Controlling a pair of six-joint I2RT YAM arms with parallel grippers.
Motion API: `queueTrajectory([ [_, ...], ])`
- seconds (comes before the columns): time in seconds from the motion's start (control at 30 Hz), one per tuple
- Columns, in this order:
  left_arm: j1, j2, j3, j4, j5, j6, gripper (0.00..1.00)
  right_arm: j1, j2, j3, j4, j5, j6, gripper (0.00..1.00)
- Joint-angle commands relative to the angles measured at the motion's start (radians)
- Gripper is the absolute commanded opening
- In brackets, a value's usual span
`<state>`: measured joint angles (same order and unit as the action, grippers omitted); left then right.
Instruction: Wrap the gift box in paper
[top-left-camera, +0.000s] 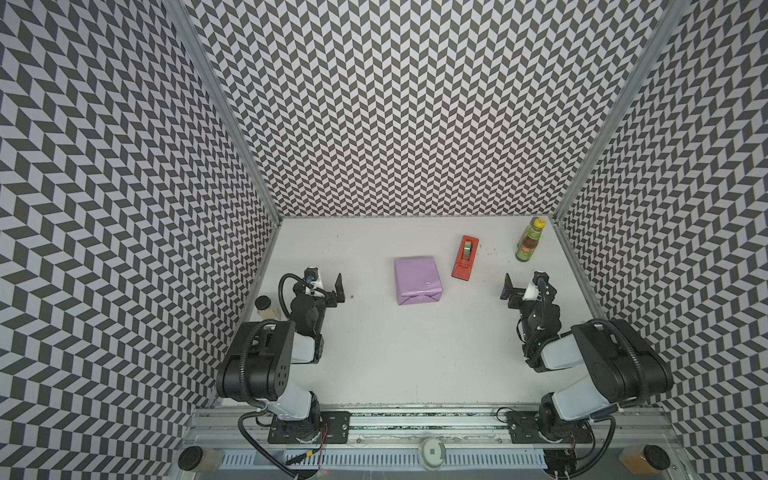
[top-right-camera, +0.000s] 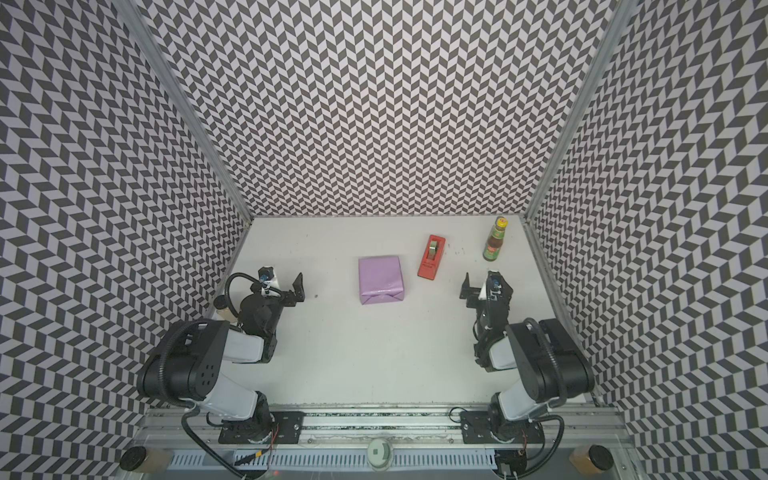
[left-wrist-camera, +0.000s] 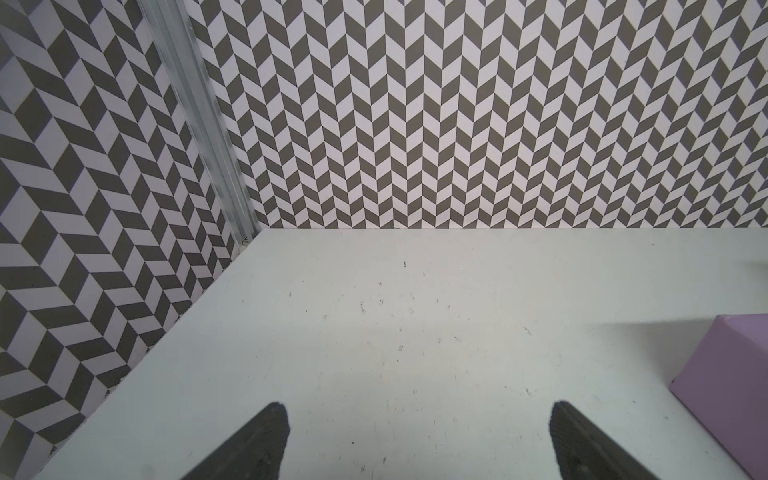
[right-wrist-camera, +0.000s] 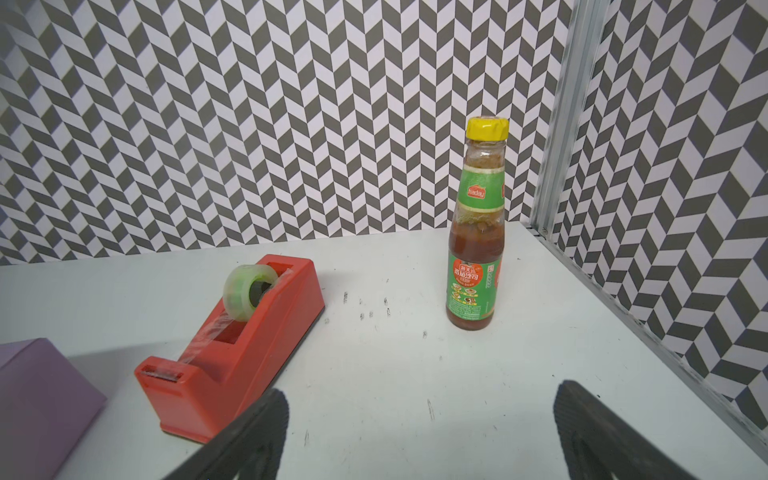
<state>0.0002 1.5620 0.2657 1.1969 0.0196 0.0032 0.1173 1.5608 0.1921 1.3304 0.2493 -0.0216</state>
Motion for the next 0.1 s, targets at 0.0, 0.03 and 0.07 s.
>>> queueTrajectory([
  [0.0, 0.001, -0.006, -0.002, 0.042, 0.013, 0.006, 1.0, -0.019, 0.014, 0.017, 0.057, -0.019, 0.002, 0.99],
  [0.03, 0.001, -0.009, 0.001, 0.031, 0.014, 0.007, 1.0, -0.018, 0.01, 0.006, 0.07, -0.022, -0.001, 0.99],
  [0.07, 0.001, -0.01, 0.001, 0.029, 0.013, 0.006, 1.0, -0.017, 0.008, -0.007, 0.092, -0.034, -0.01, 0.99],
])
